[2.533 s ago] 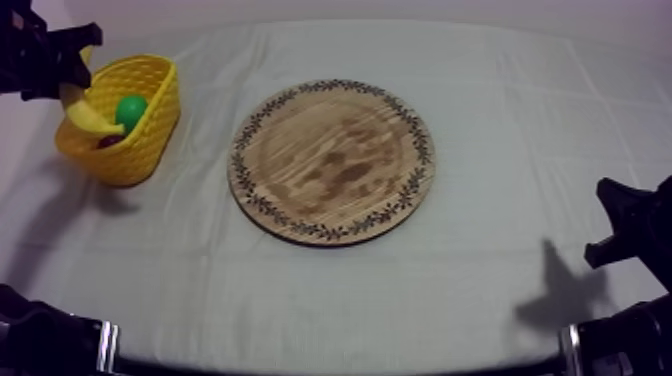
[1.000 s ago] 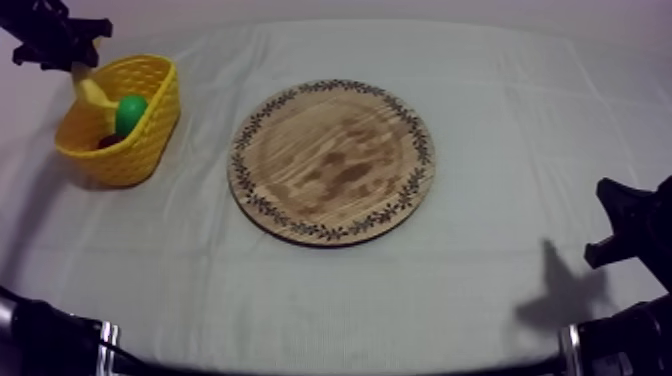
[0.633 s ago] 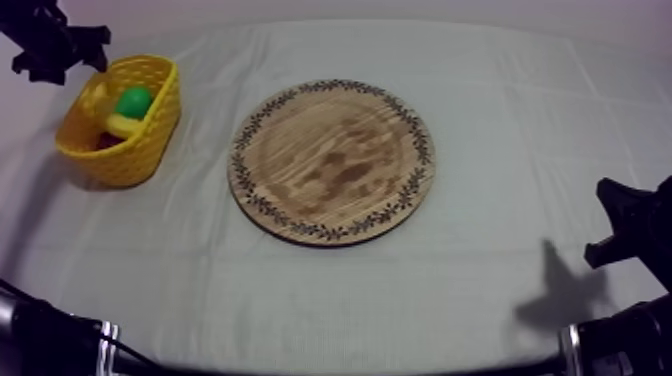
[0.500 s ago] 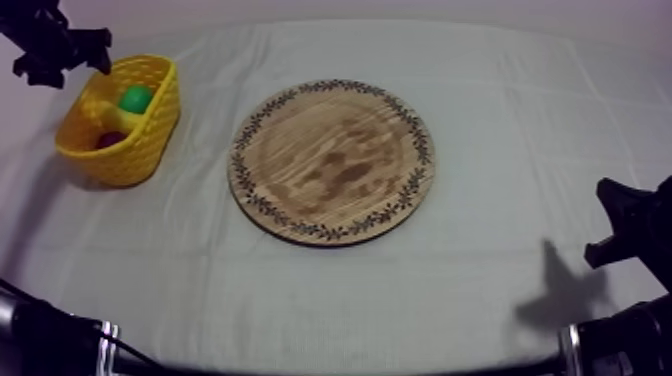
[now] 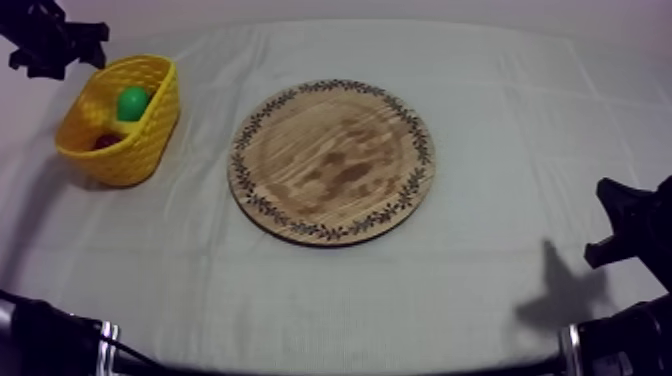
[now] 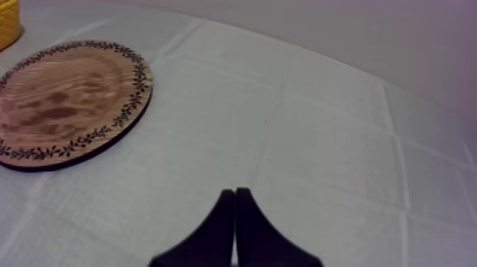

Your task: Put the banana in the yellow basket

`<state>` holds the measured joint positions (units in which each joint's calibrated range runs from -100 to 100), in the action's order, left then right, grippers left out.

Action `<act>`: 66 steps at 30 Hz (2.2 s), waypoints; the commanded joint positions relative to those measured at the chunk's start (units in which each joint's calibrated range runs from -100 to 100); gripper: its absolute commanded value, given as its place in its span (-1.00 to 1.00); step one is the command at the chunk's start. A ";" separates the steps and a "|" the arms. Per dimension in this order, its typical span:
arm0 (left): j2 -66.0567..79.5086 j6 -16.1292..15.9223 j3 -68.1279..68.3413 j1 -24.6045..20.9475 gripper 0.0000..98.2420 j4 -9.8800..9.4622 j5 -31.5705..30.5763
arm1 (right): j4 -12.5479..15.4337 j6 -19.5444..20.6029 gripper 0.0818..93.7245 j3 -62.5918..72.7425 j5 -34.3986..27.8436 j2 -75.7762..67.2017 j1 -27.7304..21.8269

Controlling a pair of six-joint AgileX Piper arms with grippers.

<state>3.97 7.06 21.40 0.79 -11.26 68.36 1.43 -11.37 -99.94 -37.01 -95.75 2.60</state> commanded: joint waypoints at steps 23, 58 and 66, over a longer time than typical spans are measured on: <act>24.09 0.89 13.75 -2.34 -0.99 0.88 -11.04 | 0.01 0.01 -0.99 0.05 0.00 0.00 0.00; 89.24 -7.28 60.68 -8.31 -1.00 10.60 -16.37 | 0.01 0.01 -0.99 0.05 0.00 0.00 0.00; 95.28 -5.78 62.83 -5.85 -1.00 9.42 -14.81 | 0.01 0.00 -0.99 0.05 0.00 0.00 0.00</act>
<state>98.92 1.25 84.15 -5.24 -1.76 53.53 1.43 -11.32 -99.94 -37.01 -95.75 2.60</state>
